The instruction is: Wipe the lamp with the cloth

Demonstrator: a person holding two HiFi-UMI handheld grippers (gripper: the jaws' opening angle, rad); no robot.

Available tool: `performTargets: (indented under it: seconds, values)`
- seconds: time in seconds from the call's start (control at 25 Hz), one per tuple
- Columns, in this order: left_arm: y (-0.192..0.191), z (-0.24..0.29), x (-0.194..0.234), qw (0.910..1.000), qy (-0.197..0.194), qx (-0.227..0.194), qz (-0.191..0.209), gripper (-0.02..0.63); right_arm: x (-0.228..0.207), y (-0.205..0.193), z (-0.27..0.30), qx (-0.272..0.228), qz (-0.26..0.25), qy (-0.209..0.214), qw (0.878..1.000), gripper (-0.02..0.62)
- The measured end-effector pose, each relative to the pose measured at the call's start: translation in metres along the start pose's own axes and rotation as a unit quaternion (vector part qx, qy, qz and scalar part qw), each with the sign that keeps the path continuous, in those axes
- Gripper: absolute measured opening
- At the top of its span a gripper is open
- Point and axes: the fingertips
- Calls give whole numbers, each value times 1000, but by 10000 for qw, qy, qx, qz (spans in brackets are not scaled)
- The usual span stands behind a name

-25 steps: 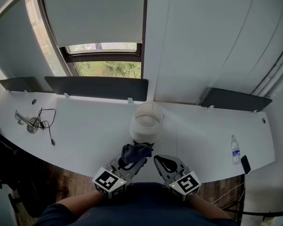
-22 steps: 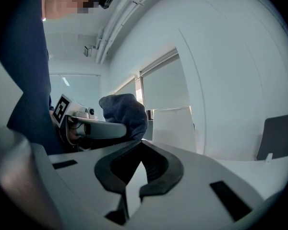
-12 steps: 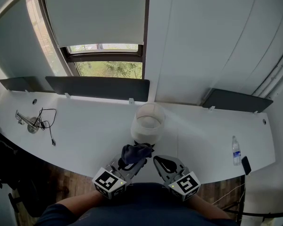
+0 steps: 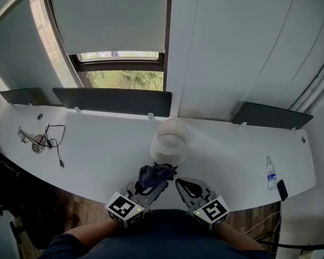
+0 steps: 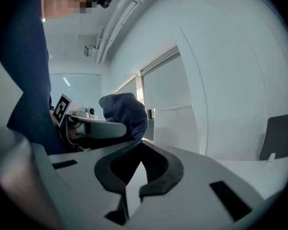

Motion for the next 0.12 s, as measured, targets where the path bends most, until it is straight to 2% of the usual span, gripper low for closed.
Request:
performTargets:
  seconds: [0.12]
  values:
    - [0,0,-1,10000,-4,4,-11,97,0,0,0,16,8,-8,10000,9]
Point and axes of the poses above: the fingertips, and each gripper's own axes: z forward along the fingers, x to its left, y out of its top, and after that the axes turned 1 degree about y, right-handed
